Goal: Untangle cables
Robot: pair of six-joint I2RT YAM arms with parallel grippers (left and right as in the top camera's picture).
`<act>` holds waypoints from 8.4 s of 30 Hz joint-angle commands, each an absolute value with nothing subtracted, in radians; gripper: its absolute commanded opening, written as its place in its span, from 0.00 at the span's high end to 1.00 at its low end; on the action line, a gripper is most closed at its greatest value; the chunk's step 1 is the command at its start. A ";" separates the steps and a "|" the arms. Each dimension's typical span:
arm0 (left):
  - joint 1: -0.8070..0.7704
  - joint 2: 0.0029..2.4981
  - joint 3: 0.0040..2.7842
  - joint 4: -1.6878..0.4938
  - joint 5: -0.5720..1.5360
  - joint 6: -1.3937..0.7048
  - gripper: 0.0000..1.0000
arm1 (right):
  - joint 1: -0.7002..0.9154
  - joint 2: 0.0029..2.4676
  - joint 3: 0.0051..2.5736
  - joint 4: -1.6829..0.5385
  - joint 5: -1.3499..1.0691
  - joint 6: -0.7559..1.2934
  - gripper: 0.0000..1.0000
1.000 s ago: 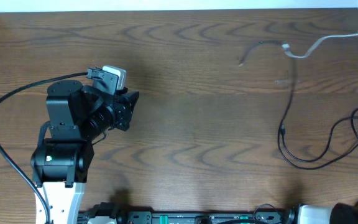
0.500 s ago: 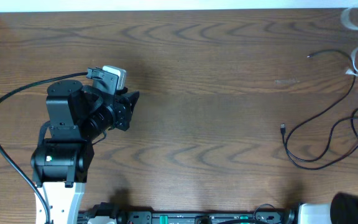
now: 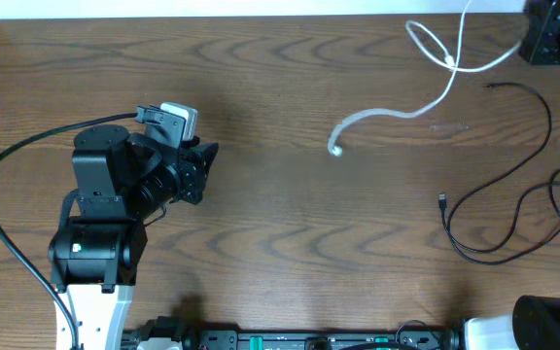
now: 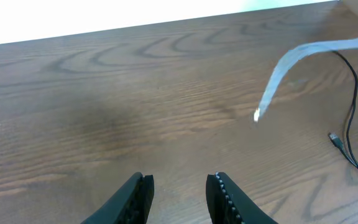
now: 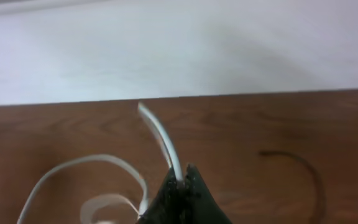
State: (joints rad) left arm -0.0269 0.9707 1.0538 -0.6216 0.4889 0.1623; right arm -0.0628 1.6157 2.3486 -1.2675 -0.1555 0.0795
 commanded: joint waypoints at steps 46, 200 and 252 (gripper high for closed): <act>-0.026 0.970 1.051 -0.615 0.497 0.100 0.66 | -0.730 2.350 2.365 -1.032 0.039 0.130 0.01; -0.025 0.925 1.051 -0.623 0.531 0.146 0.66 | -0.675 1.455 1.171 -0.789 0.246 0.585 0.01; -0.136 0.483 0.630 -0.533 0.084 -0.038 0.49 | 0.452 0.561 0.544 -0.578 0.618 0.515 0.01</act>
